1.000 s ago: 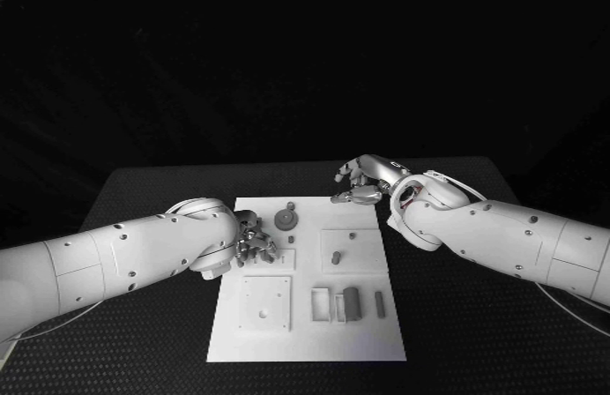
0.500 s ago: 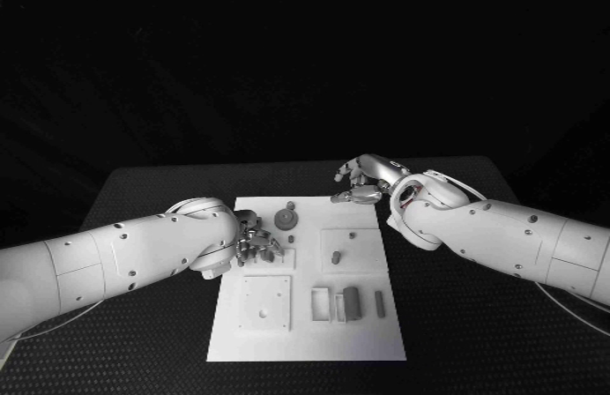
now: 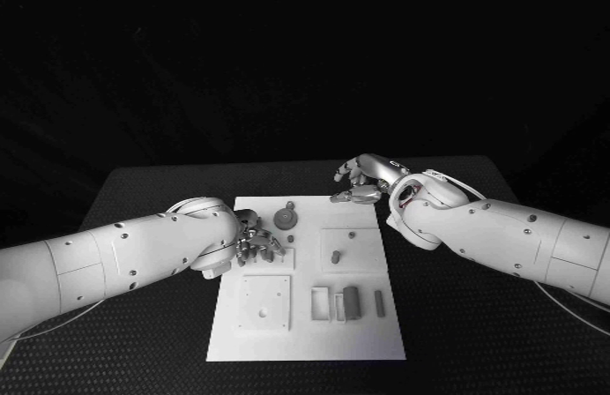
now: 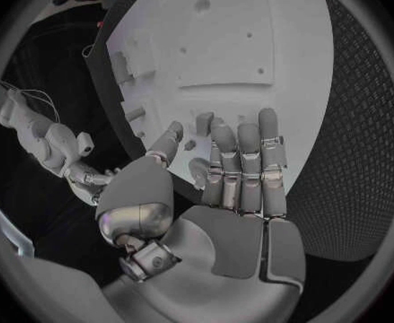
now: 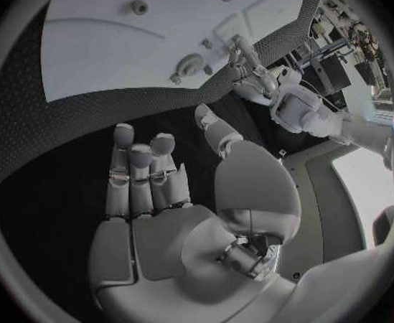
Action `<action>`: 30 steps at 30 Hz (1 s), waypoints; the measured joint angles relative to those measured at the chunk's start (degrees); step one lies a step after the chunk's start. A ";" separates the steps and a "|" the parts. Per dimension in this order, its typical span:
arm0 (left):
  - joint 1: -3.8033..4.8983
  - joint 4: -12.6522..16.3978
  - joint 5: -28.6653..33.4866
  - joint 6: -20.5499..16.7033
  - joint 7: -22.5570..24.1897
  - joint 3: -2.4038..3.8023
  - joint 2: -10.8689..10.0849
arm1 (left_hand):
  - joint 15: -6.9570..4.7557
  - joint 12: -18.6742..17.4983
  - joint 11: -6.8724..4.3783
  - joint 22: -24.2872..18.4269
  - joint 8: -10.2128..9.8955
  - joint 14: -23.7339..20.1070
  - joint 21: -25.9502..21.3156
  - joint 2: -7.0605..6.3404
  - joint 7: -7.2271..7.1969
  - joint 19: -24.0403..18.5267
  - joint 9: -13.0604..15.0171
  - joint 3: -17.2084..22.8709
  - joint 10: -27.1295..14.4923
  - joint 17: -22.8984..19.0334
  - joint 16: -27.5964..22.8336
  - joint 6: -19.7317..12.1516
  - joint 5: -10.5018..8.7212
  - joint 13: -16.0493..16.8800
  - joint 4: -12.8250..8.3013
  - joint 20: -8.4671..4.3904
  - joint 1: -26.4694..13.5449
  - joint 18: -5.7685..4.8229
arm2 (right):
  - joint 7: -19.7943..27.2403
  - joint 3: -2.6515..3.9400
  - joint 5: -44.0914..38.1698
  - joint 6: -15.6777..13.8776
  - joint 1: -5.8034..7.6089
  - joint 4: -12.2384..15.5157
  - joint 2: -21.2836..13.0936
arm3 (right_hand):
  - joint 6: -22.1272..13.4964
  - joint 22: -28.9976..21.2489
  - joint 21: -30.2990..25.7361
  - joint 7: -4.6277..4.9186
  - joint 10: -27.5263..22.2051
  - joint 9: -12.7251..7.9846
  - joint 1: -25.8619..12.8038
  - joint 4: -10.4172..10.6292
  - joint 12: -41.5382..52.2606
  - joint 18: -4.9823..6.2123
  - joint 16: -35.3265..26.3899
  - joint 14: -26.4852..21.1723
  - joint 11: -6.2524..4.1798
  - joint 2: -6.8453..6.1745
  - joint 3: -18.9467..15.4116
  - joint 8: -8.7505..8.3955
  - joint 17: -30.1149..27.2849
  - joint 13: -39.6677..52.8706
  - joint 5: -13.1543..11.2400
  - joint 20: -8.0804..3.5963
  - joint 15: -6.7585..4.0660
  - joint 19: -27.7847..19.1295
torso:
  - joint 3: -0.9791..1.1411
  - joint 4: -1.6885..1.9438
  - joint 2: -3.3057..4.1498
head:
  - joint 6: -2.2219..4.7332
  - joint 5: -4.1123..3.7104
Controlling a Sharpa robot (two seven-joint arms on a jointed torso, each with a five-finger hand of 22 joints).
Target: Assemble the parts on the task board
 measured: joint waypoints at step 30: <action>-0.01 -0.21 0.12 0.78 -0.11 0.01 -0.03 | -0.20 0.40 -0.07 0.31 0.12 0.22 0.00 3.08 -0.44 0.54 0.12 1.39 0.07 0.01 0.44 0.44 2.09 0.20 -1.24 -0.11 2.59 0.00 | 0.00 0.00 0.02 0.32 -0.01 -0.05 0.03 | -0.22 0.03 0.00 0.03 0.00 0.00 0.00 0.00 0.00 0.00 0.00 -0.03 0.00 0.00 0.00 0.00 0.00 0.00 0.00 0.00 0.18 0.00 | -0.01 0.02 -0.01 | -0.29 -0.21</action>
